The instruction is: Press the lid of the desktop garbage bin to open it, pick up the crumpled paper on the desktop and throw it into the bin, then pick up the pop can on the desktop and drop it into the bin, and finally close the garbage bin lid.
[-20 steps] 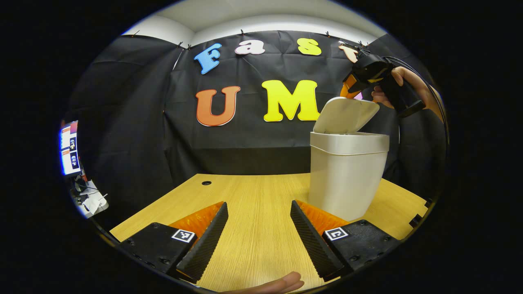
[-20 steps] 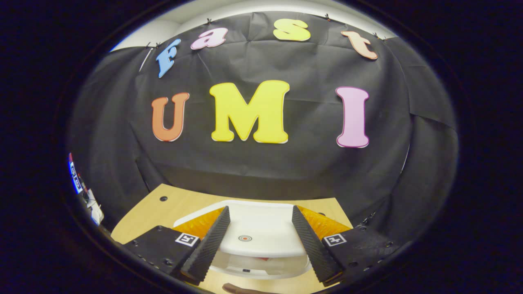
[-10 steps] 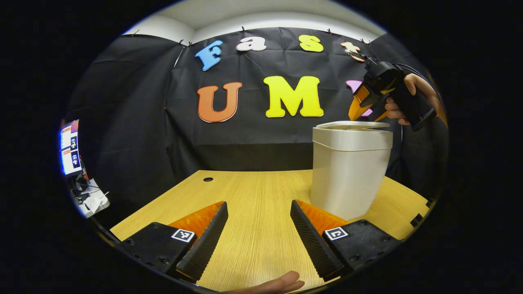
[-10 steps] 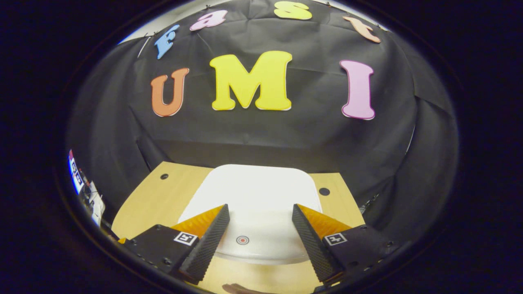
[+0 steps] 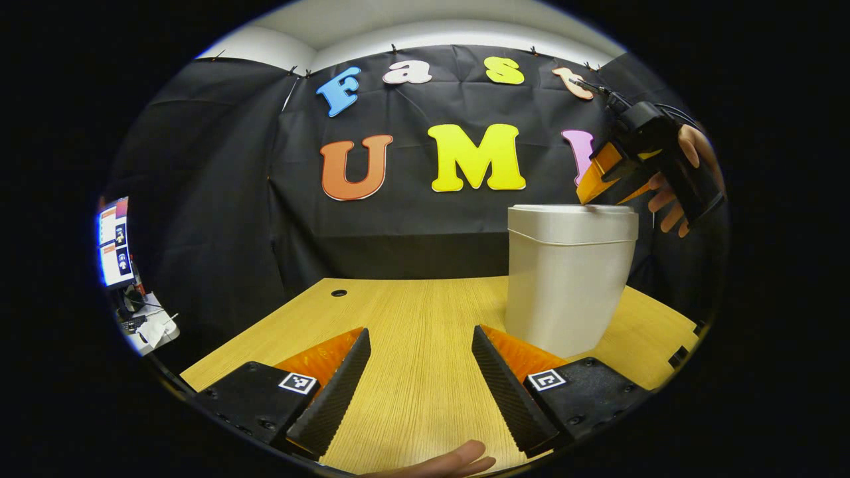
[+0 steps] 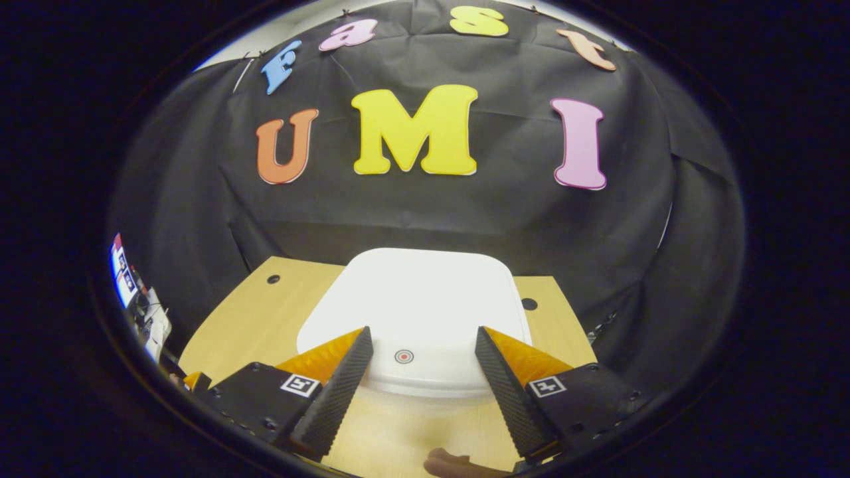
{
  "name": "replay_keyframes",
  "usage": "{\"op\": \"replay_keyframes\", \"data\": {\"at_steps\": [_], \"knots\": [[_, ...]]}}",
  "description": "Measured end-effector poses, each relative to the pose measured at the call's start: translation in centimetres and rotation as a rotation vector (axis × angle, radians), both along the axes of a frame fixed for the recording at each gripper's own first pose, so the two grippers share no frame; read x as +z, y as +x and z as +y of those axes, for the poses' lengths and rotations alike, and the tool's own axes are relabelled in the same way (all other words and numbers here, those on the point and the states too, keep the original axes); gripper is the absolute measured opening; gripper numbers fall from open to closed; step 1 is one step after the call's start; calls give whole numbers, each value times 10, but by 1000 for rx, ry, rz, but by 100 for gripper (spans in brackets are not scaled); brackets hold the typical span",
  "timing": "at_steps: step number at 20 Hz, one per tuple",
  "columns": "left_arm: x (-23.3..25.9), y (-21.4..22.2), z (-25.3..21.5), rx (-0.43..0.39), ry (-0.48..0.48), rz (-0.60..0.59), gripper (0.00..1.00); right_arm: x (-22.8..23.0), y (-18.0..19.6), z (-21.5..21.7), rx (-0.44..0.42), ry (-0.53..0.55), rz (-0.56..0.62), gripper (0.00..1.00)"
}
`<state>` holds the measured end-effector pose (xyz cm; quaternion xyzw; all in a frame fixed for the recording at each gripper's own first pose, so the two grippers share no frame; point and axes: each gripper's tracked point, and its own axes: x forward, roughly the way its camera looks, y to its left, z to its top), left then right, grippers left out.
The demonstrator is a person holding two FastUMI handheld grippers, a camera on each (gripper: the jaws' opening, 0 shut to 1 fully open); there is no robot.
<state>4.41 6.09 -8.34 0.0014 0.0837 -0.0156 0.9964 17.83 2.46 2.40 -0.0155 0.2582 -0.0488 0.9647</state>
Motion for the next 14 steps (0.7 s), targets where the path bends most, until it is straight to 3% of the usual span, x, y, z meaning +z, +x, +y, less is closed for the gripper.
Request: {"op": "replay_keyframes", "data": {"at_steps": [14], "knots": [[6,-2,-2,17,14,-13,99,-3,-1,-1,10,5,-188,97]]}}
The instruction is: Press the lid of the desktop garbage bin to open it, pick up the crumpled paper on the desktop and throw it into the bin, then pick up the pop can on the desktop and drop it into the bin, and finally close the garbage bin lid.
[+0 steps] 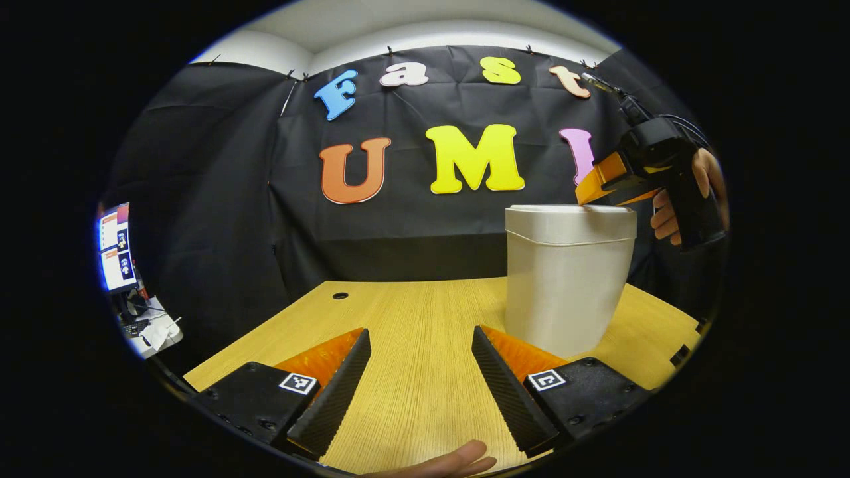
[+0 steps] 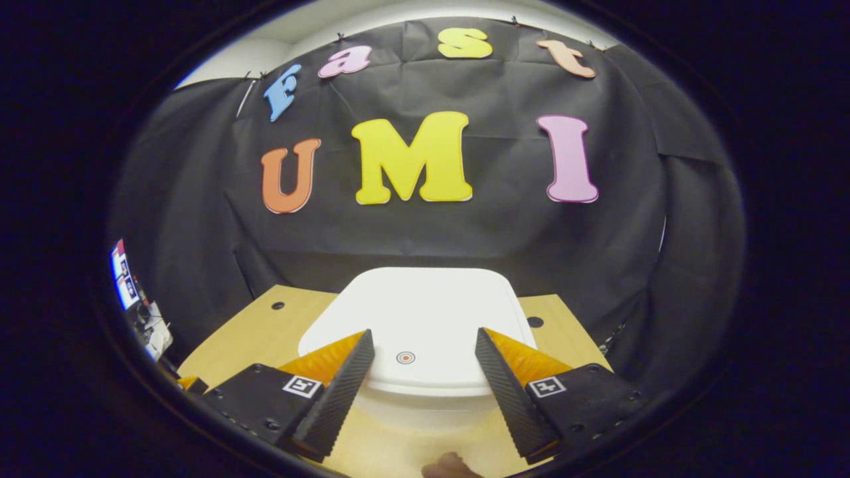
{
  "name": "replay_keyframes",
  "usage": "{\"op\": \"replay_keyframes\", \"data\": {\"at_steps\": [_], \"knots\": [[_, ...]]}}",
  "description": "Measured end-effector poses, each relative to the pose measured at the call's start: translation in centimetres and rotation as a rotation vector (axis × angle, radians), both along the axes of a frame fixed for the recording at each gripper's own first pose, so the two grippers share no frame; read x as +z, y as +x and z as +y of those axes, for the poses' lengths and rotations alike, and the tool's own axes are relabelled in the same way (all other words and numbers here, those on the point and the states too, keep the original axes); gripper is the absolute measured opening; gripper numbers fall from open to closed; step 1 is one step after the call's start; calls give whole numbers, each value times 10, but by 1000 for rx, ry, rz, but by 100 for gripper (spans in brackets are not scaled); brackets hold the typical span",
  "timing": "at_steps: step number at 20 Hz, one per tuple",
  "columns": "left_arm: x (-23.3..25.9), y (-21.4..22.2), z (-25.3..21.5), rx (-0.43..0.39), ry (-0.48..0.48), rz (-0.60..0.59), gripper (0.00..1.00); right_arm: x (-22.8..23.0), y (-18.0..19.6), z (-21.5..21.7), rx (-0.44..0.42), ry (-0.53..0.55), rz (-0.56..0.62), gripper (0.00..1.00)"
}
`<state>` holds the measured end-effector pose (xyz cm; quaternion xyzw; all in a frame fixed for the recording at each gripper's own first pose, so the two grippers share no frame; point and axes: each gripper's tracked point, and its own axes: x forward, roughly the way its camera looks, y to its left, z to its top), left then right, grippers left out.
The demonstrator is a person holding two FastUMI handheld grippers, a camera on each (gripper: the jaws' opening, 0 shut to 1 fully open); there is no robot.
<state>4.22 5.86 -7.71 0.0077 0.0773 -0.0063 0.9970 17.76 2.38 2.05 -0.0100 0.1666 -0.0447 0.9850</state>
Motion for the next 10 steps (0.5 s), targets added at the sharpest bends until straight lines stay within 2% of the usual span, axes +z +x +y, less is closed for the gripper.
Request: {"op": "replay_keyframes", "data": {"at_steps": [4,7,8,10], "knots": [[2,-4,1,14,-2,-6,99,3,-17,-2,-3,-63,-75,96],[7,-6,2,27,-10,-18,99,-3,-52,10,16,-34,-87,97],[8,-7,2,30,-7,-22,99,-2,-66,13,33,-47,-107,95],[9,-10,-1,32,-1,-30,99,7,-91,6,36,-96,-185,97]]}}
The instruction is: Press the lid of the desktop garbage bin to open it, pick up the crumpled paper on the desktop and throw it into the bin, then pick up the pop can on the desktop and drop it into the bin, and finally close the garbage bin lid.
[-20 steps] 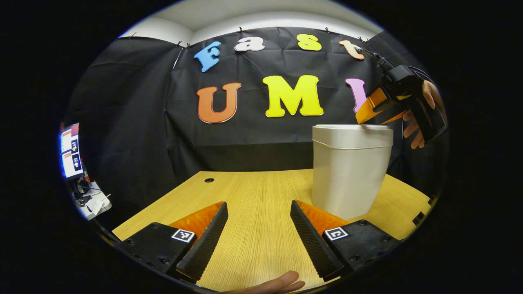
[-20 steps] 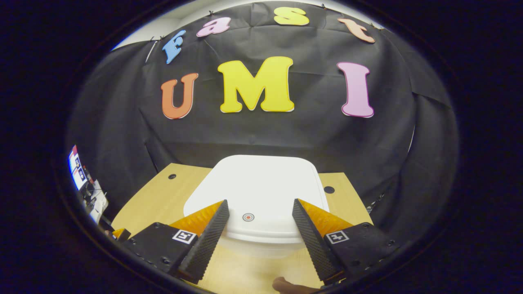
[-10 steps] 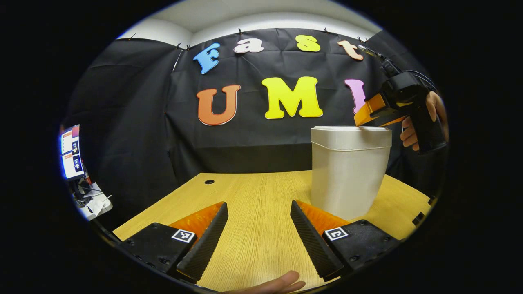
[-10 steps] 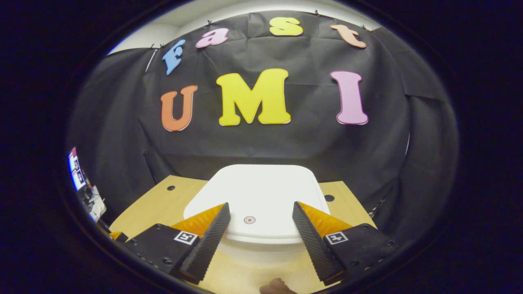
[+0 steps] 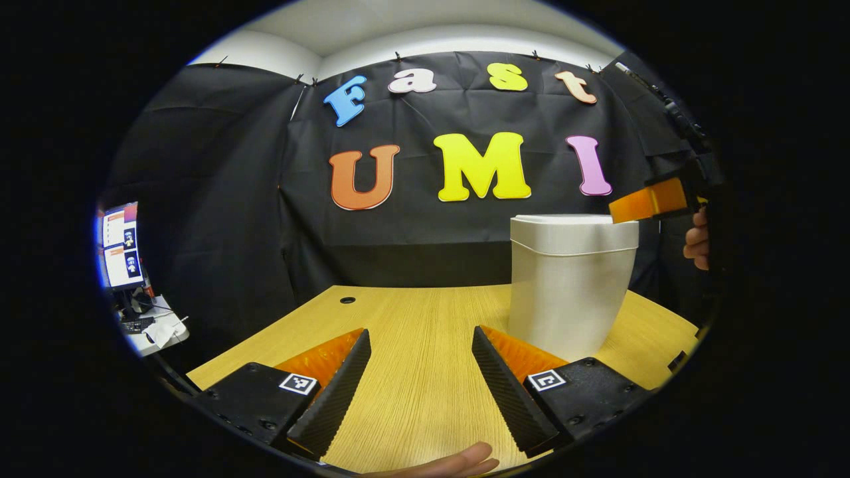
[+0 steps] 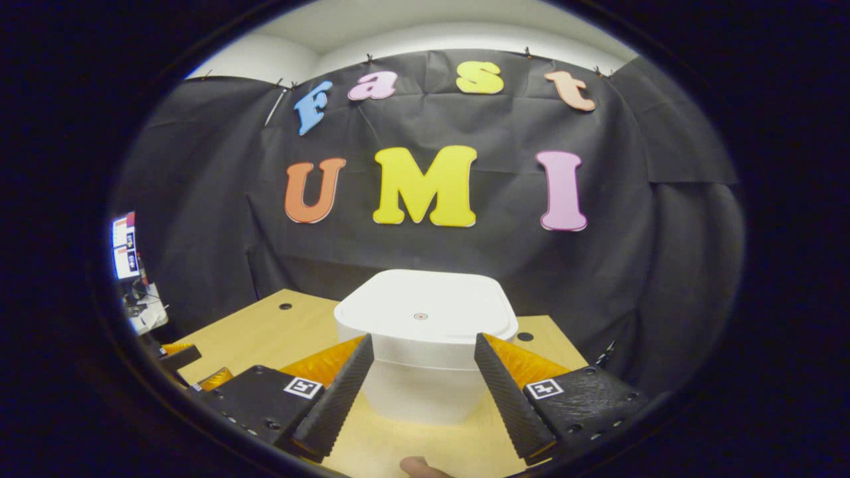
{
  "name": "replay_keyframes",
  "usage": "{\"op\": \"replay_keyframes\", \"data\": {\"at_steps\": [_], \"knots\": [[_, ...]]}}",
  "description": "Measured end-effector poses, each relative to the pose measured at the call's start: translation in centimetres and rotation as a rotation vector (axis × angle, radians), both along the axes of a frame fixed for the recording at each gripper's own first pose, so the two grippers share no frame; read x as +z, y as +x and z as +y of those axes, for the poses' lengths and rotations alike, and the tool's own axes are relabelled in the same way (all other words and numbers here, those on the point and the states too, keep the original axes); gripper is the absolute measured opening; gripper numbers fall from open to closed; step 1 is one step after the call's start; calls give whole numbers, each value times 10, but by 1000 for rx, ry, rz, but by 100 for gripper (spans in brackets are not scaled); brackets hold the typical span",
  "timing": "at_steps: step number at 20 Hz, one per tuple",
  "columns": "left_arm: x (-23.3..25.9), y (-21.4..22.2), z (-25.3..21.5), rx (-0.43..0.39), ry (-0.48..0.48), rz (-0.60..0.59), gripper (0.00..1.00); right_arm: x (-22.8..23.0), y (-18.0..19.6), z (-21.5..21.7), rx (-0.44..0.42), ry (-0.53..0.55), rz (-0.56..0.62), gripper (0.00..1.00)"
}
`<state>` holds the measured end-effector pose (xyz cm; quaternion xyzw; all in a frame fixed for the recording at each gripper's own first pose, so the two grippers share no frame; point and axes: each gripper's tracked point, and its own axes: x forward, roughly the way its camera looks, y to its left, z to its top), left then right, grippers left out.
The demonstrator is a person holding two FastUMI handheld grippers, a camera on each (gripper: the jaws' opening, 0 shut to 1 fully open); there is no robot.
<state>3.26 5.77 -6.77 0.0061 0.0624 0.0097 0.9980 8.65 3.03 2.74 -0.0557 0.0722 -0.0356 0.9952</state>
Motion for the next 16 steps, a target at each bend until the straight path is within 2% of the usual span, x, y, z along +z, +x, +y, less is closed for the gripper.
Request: {"op": "replay_keyframes", "data": {"at_steps": [3,6,9,16], "knots": [[1,-3,-5,-2,-10,-2,99,-1,-37,-10,1,-30,-87,95],[9,-10,-5,34,-27,-30,99,-21,-68,-22,17,-29,-81,97],[17,-15,-14,22,-21,-59,99,-35,-91,-40,3,-51,-83,95],[29,-30,-36,-38,-25,-93,99,-65,-144,-53,39,-4,-116,97]]}}
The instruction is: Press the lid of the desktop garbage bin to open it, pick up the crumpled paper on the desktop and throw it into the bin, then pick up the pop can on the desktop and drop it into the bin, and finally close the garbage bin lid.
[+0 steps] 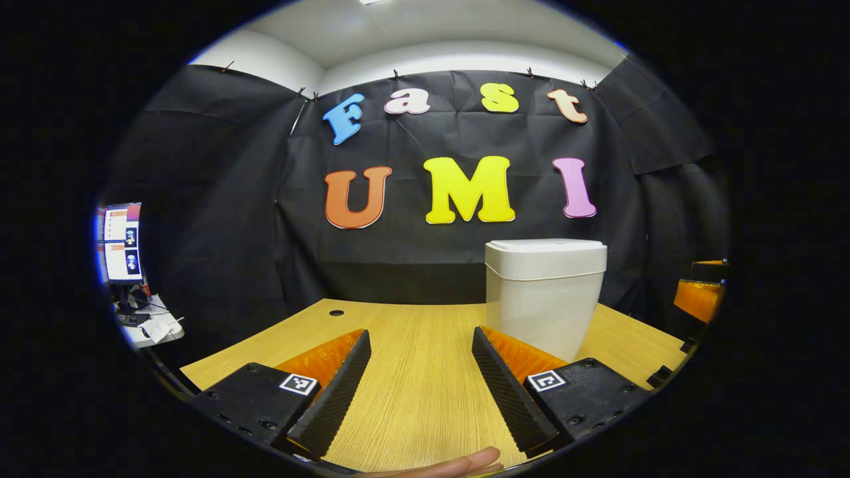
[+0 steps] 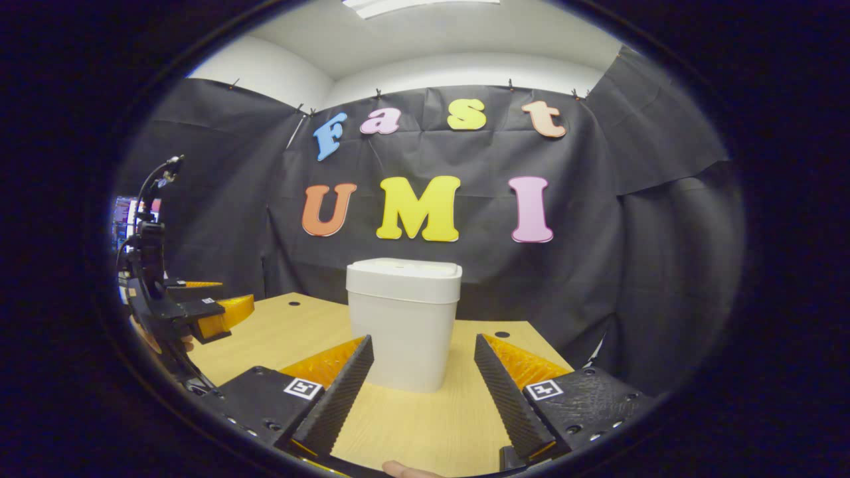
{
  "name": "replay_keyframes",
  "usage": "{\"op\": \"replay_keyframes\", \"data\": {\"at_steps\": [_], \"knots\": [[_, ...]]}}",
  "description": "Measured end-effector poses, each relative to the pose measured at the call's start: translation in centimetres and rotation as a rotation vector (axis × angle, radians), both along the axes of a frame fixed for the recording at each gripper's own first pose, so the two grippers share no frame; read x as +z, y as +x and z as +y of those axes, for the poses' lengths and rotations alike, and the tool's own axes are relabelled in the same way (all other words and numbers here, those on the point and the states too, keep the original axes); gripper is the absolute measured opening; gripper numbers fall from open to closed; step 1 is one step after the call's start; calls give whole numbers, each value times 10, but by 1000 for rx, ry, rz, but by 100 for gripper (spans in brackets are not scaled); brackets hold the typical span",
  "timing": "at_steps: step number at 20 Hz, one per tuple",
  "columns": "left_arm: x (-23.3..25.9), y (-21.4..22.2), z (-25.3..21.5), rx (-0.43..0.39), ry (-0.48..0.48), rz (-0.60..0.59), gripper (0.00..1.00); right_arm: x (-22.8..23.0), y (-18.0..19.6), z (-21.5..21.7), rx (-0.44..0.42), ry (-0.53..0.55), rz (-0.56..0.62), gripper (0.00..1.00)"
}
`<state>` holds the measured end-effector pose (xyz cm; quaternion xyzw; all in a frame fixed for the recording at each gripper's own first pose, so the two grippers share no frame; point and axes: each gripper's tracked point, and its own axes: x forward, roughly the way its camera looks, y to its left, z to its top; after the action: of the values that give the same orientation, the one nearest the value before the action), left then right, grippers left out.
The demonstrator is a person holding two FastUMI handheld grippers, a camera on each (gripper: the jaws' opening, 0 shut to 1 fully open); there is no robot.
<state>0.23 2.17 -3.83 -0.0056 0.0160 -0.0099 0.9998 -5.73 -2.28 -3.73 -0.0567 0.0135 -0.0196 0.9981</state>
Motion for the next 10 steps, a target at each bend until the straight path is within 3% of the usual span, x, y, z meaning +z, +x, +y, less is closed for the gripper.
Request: {"op": "replay_keyframes", "data": {"at_steps": [6,10], "knots": [[4,-4,0,-3,11,-14,99,-13,-21,-14,-45,-101,-34,95],[1,-4,-2,-2,28,-10,99,-18,-19,-7,-31,-92,-30,98]]}}
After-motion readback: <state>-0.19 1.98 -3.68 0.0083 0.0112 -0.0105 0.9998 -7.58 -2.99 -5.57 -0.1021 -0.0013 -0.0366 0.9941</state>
